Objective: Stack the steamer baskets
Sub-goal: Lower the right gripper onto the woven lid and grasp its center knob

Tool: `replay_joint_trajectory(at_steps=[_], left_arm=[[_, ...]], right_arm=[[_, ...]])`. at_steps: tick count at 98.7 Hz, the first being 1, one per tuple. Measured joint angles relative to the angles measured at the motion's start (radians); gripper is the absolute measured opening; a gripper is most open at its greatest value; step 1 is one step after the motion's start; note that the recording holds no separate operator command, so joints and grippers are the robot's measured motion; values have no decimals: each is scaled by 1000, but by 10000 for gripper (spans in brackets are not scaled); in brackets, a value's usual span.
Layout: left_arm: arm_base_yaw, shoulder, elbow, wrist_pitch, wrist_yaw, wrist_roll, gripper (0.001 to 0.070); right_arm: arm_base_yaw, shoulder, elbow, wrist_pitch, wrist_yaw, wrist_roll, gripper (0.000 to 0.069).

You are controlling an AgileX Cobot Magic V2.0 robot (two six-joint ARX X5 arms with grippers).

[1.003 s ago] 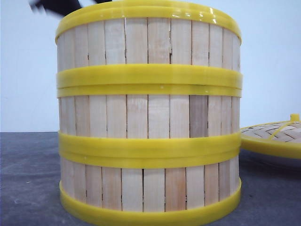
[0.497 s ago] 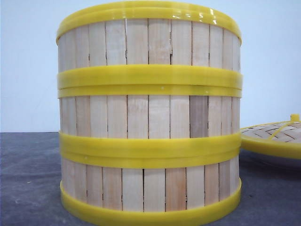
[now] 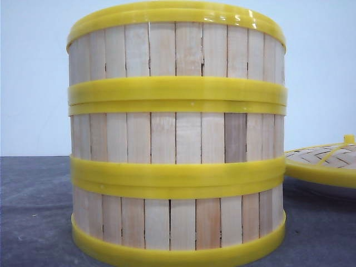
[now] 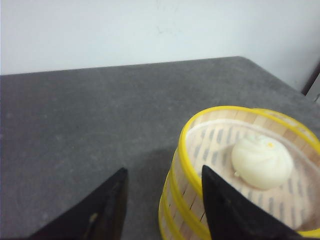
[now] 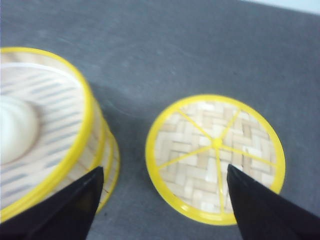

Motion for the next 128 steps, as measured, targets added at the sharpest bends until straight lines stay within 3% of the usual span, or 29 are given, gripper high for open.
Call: replay_joint_trajectory(at_steps=[42,65,128], left_arm=[[0,-13,0,-17,0,0,274],[0,-13,0,-39,0,3,274],[0,-13,0,-39,0,4,274]], right_arm=[[-210,340,-14,80,-106,9,482],[-304,528,-42,143,-157,9,402],[-376,713,-42,264,-158,8,311]])
